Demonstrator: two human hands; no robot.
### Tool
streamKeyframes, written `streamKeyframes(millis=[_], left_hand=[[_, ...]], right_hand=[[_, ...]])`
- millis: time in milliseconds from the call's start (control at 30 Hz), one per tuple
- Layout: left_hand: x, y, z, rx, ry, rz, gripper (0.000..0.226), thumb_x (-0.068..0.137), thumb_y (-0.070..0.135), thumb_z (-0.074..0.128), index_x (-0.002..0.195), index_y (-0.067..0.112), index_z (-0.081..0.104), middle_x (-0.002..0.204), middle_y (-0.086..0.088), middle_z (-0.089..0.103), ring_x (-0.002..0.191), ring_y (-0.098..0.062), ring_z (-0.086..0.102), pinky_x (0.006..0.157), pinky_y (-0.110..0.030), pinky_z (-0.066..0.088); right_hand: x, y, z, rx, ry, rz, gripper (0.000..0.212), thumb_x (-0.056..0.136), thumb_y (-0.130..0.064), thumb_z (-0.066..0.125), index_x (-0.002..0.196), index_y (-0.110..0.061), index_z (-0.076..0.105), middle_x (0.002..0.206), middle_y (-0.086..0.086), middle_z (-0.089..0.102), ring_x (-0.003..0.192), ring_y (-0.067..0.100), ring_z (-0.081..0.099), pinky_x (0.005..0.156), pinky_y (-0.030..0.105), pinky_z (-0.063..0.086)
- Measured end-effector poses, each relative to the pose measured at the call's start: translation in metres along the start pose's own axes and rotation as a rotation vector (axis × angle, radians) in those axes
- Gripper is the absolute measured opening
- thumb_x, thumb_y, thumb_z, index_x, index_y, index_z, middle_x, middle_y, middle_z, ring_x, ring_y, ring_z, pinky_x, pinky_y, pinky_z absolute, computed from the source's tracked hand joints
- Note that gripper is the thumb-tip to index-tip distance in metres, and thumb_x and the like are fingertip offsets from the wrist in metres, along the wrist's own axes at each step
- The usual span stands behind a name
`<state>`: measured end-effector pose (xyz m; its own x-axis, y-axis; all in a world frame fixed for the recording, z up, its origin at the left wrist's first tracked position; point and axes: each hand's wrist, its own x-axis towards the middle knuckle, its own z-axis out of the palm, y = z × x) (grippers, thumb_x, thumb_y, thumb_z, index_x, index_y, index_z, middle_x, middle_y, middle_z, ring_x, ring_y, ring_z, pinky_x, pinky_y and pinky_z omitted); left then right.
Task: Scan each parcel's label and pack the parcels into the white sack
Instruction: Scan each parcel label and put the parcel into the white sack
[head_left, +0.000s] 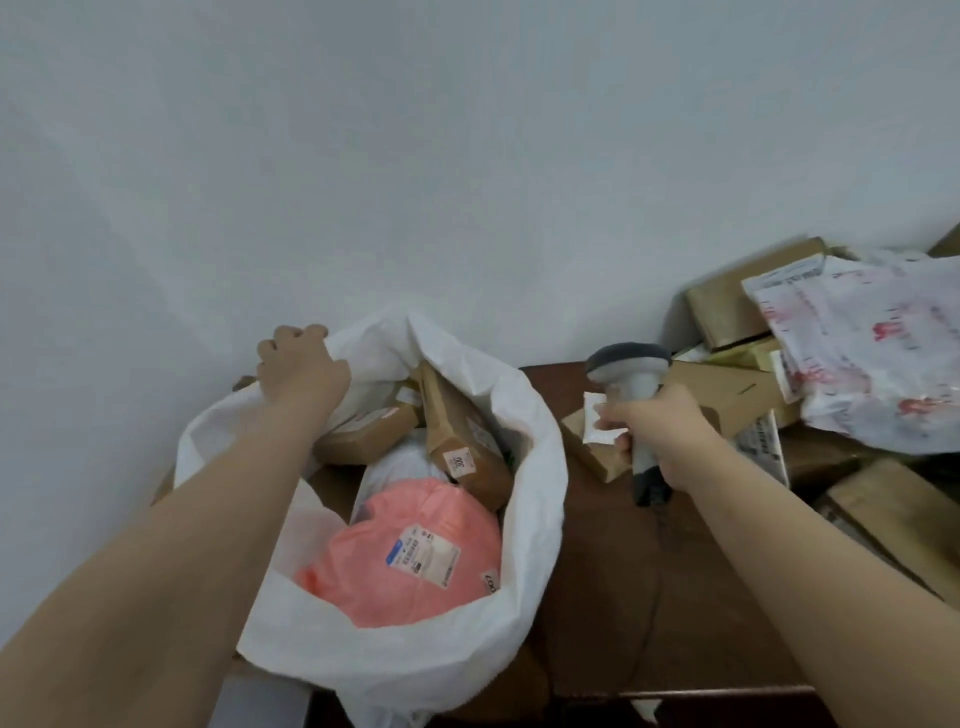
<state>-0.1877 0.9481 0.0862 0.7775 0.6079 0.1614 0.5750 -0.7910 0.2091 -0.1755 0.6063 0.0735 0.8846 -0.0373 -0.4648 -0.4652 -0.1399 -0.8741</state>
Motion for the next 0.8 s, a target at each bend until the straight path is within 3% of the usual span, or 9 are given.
streamKeyframes(millis=[100,167,333,633,800], left_hand=[[-0.021,0.065,0.014,-0.123,-0.055,0.160,0.051,0.088,0.021,0.058,0.138,0.017,0.048,0.140,-0.016,0.041,0.129,-0.037,0.034,0.101,-0.045,0.040],[-0.038,0.104,0.023,-0.169,-0.075,0.258,0.049,0.091,0.023,0.058,0.139,0.017,0.049,0.140,-0.016,0.042,0.131,-0.035,0.033,0.102,-0.045,0.039],[-0.078,0.214,0.052,-0.185,-0.122,0.516,0.047,0.092,0.027,0.058,0.137,0.017,0.050,0.138,-0.013,0.045,0.129,-0.032,0.037,0.103,-0.040,0.038],[-0.159,0.409,0.110,-0.254,-0.310,0.731,0.051,0.092,0.037,0.059,0.138,0.019,0.048,0.136,-0.010,0.044,0.127,-0.029,0.041,0.103,-0.041,0.041],[-0.195,0.484,0.135,-0.250,-0.415,0.778,0.078,0.084,0.046,0.066,0.149,0.017,0.031,0.144,-0.012,0.035,0.133,-0.031,0.037,0.105,-0.041,0.039]], right_hand=[[-0.008,-0.004,-0.036,0.131,-0.083,0.113,0.015,0.090,-0.009,0.069,0.096,0.002,0.060,0.084,0.018,0.067,0.044,0.013,0.044,0.040,0.023,0.043],[-0.009,-0.005,-0.058,0.153,-0.139,0.161,0.014,0.092,-0.012,0.067,0.095,-0.001,0.059,0.079,0.014,0.065,0.044,0.011,0.043,0.040,0.022,0.043],[-0.002,-0.005,-0.135,0.185,-0.084,0.108,0.014,0.091,-0.010,0.067,0.094,0.001,0.060,0.070,0.012,0.065,0.041,0.012,0.044,0.039,0.021,0.042],[0.049,-0.009,-0.307,0.294,0.090,0.096,0.027,0.091,-0.009,0.066,0.111,0.005,0.055,0.074,0.015,0.063,0.036,0.011,0.042,0.037,0.019,0.040],[0.072,-0.002,-0.375,0.401,0.128,0.141,0.018,0.094,-0.007,0.062,0.109,0.002,0.056,0.071,0.013,0.058,0.033,0.009,0.040,0.034,0.017,0.037]])
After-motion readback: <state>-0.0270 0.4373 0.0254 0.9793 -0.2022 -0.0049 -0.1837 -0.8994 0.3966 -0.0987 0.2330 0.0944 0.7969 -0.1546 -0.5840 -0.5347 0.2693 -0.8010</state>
